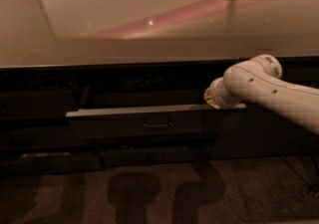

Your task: Open top drawer

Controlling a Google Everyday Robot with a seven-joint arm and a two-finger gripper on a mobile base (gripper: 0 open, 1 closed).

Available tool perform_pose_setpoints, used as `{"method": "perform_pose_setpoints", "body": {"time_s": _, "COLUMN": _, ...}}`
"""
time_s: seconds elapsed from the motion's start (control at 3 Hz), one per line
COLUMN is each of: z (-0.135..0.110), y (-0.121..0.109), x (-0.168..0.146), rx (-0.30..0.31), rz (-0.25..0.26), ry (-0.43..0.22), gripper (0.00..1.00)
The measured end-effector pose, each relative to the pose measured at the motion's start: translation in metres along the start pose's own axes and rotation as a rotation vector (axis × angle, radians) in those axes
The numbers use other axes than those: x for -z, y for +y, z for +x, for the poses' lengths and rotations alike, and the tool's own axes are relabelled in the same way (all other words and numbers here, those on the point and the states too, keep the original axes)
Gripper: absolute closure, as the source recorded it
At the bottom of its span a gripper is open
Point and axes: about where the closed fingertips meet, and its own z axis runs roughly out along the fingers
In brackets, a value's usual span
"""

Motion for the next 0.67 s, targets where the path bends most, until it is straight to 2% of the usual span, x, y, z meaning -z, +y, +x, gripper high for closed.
{"method": "perform_pose_setpoints", "body": {"time_s": 0.33, "z": 0.000, "y": 0.000, "x": 0.001, "rx": 0.000, "rz": 0.000, "ry": 0.000, "gripper": 1.00}}
{"method": "perform_pose_setpoints", "body": {"time_s": 0.67, "z": -0.020, "y": 0.029, "x": 0.009, "rx": -0.012, "rz": -0.023, "ry": -0.009, "gripper": 1.00}}
